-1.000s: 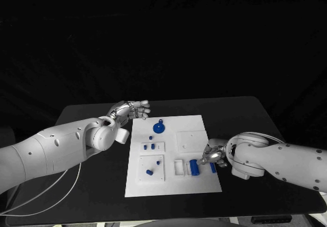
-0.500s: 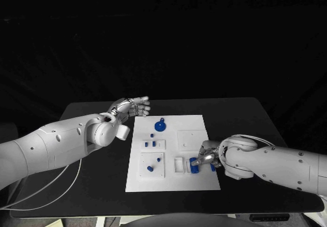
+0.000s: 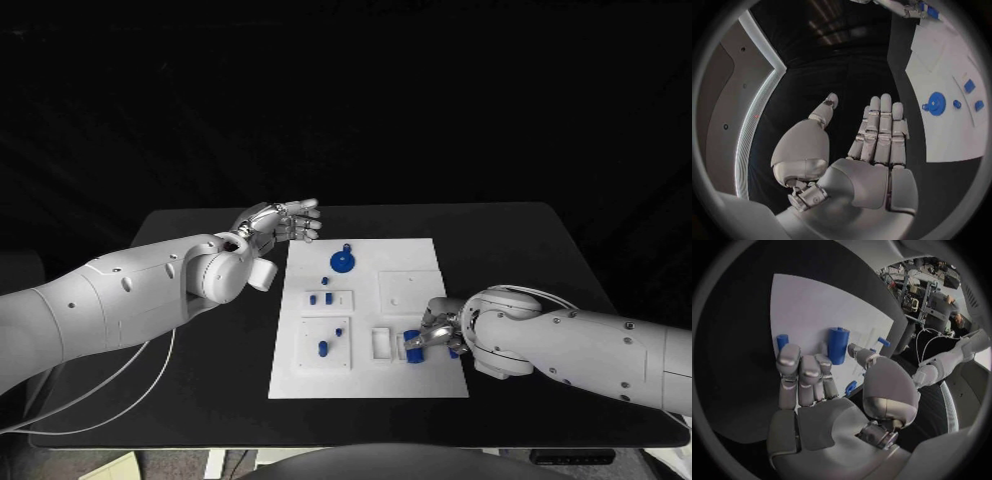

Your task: Assemble the parts on the task board

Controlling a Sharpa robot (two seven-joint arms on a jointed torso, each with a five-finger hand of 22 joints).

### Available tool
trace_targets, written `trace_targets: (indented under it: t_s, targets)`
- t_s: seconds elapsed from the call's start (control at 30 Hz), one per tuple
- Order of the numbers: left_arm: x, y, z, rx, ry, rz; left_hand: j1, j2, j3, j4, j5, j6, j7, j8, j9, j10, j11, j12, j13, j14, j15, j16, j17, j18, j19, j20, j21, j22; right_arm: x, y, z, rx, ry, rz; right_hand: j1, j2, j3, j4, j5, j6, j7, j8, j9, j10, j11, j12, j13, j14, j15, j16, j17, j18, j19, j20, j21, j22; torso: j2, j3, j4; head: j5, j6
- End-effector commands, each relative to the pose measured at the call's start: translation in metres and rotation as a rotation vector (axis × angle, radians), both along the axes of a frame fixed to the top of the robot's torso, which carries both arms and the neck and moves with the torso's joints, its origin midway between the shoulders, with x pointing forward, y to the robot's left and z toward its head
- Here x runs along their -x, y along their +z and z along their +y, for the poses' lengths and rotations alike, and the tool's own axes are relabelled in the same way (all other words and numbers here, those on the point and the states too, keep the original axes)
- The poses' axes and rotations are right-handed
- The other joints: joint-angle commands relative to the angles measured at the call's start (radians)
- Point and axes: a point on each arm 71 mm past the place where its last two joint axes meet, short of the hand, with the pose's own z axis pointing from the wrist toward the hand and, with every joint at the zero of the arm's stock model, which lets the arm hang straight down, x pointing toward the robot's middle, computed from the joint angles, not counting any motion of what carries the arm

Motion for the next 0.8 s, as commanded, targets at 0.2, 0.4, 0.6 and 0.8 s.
trace_targets:
  t_s: [0.2, 0.4, 0.6, 0.8]
  targets:
    - [0.0007, 0.0007, -0.0019, 0.015, -0.012, 0.004, -0.009, 0.003, 0.003, 0.006, -0.003, -0.008, 0.001, 0.0, -0.001, -0.007, -0.001, -0.002, -0.002, -0.006, 0.001, -0.008, 0.002, 0.018, -0.002, 0.002, -0.005, 0.002, 0.0022, -0.006, 0.005, -0.014, 0.005, 0.014, 0.019, 0.011, -0.006, -0.022, -0.004, 0.015, -0.005, 0.008, 0.005, -0.003, -0.004, -0.008, 0.004, -0.006, -0.005, -0.003, 0.004, 0.093, -0.009, -0.005, 0.008, 0.02, 0.002, 0.0008, 0.0001, 0.003, -0.004]
    - [0.0008, 0.0006, -0.0012, 0.015, -0.013, 0.006, -0.009, 0.004, 0.003, 0.006, -0.003, -0.008, 0.001, 0.0, -0.001, -0.007, -0.001, -0.002, -0.002, -0.007, 0.001, -0.009, 0.003, 0.018, -0.002, 0.003, -0.005, 0.002, 0.0024, -0.0068, 0.0047, -0.029, -0.016, 0.015, 0.038, 0.02, -0.002, -0.04, -0.004, 0.024, -0.009, 0.012, 0.011, -0.001, -0.008, -0.011, 0.006, -0.005, -0.008, -0.005, 0.006, 0.093, -0.01, -0.005, 0.011, 0.019, 0.003, 0.0006, -0.0011, 0.002, -0.007]
    - [0.0007, 0.0004, -0.0005, 0.014, -0.013, 0.008, -0.007, 0.005, 0.005, 0.005, -0.003, -0.008, 0.001, 0.0, -0.001, -0.007, -0.001, -0.002, -0.002, -0.007, 0.001, -0.01, 0.004, 0.019, -0.002, 0.003, -0.005, 0.003, 0.0015, -0.0051, 0.0, -0.04, -0.038, -0.012, 0.067, 0.045, 0.024, -0.065, -0.004, 0.04, -0.014, 0.018, 0.017, 0.003, -0.012, -0.017, 0.007, -0.005, -0.012, -0.007, 0.008, 0.093, -0.012, -0.003, 0.014, 0.019, 0.003, 0.001, -0.0001, 0.003, -0.006]
    - [0.0007, 0.0002, 0.0, 0.013, -0.013, 0.009, -0.006, 0.006, 0.006, 0.004, -0.003, -0.008, 0.001, 0.0, -0.001, -0.007, -0.002, -0.002, -0.002, -0.006, 0.002, -0.011, 0.005, 0.02, -0.001, 0.004, -0.006, 0.003, 0.0043, -0.0027, -0.0016, -0.062, -0.046, -0.016, 0.065, 0.078, 0.036, -0.092, -0.003, 0.065, -0.021, 0.026, 0.023, 0.013, -0.019, -0.024, 0.008, -0.004, -0.017, -0.01, 0.01, 0.093, -0.016, 0.005, 0.021, 0.02, 0.004, 0.0011, -0.001, 0.002, -0.005]
